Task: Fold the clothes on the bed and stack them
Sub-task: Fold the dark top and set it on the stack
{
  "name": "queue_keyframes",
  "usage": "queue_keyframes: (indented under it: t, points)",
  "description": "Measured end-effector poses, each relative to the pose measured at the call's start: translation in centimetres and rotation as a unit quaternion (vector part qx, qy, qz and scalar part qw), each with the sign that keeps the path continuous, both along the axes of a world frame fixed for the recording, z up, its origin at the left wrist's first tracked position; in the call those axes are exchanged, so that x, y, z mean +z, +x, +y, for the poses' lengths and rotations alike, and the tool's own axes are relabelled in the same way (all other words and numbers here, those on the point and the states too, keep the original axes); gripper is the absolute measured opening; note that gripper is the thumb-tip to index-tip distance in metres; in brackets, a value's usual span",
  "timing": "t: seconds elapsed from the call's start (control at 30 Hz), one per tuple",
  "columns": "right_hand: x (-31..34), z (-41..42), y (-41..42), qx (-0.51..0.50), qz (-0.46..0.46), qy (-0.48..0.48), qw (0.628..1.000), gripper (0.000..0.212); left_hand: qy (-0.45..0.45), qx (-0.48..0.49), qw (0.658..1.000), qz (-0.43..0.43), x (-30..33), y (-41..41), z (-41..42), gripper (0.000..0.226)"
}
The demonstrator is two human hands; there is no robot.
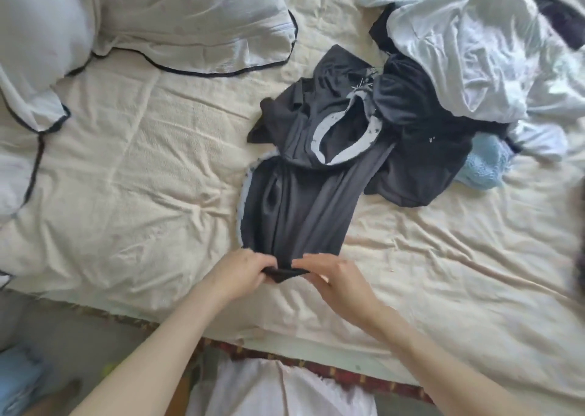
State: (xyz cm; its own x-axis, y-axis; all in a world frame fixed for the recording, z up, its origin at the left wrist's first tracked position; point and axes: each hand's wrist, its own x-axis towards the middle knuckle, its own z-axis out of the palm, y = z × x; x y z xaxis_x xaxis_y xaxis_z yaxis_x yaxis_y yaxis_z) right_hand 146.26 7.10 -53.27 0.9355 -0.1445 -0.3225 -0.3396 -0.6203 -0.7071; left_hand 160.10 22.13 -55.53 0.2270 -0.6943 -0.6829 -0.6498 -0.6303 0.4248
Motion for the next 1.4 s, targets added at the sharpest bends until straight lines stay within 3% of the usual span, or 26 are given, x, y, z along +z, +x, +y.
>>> queue_keyframes:
  t: [0.1, 0.2, 0.27, 0.33, 0.47, 0.57, 0.7, 0.8, 0.9, 1.03, 1.1, 1.17, 1.23, 1.3, 1.4]
  points:
    - [-0.8, 2.5, -1.8, 0.070, 0.106, 0.056, 0.990, 0.026, 0.092, -0.022, 0.994, 0.055, -0.1, -2.0, 2.6, 0.027]
    - [-1.7, 2.0, -1.9, 0.058, 0.173, 0.063, 0.981, 0.025, 0.142, 0.004, 0.986, 0.092, -0.9, -2.8, 3.6, 0.035]
    - [-2.5, 0.3, -1.0, 0.002, 0.150, 0.027, 0.988, 0.022, 0.106, 0.026, 0.991, 0.082, -1.5, -2.3, 3.0, 0.036]
    - [-3.1, -1.9, 0.8, -0.088, 0.108, -0.034, 0.990, 0.023, 0.024, 0.036, 0.999, 0.015, -2.0, -1.4, 1.4, 0.037]
    - [-4.5, -6.3, 4.7, -0.252, 0.103, -0.102, 0.957, 0.015, -0.108, 0.027, 0.986, -0.120, -3.2, 0.3, -3.3, 0.052]
    - [-6.9, -8.1, 6.2, -0.361, 0.195, -0.029, 0.911, 0.018, -0.113, -0.027, 0.981, -0.155, -4.9, 1.6, -7.6, 0.063]
    - [-8.3, -8.2, 6.6, -0.555, 0.222, 0.295, 0.745, 0.028, -0.079, -0.060, 0.984, -0.148, -6.4, 3.0, -10.3, 0.049]
    - [-8.5, -7.8, 7.2, -0.545, 0.235, 0.306, 0.745, 0.011, -0.081, -0.064, 0.986, -0.132, -5.5, 3.0, -9.6, 0.027]
    - [-7.4, -6.5, 7.6, -0.569, 0.228, 0.274, 0.741, 0.017, -0.089, -0.023, 0.992, -0.086, -3.5, 2.3, -8.0, 0.018]
    - [-4.1, -5.1, 8.2, -0.618, 0.145, 0.368, 0.679, 0.027, -0.090, 0.103, 0.990, 0.027, 0.3, 0.9, -5.7, 0.017]
    - [-1.1, -4.9, 8.5, -0.589, 0.120, 0.351, 0.718, 0.026, -0.102, 0.143, 0.982, 0.075, 2.6, 0.7, -5.0, 0.016]
    - [2.4, -4.8, 8.5, -0.504, 0.106, 0.279, 0.811, 0.019, -0.137, 0.189, 0.969, 0.084, 4.9, 1.1, -4.7, 0.018]
    - [6.2, -5.0, 8.6, -0.407, 0.072, 0.205, 0.887, 0.021, -0.191, 0.231, 0.953, 0.039, 7.1, 2.5, -4.6, 0.023]
    - [10.5, -5.0, 8.8, -0.319, 0.034, 0.170, 0.932, 0.021, -0.254, 0.257, 0.932, -0.020, 9.7, 4.2, -4.6, 0.027]
    - [17.0, -4.1, 8.8, -0.191, 0.009, 0.134, 0.972, 0.016, -0.346, 0.220, 0.910, -0.065, 14.5, 6.2, -4.0, 0.044]
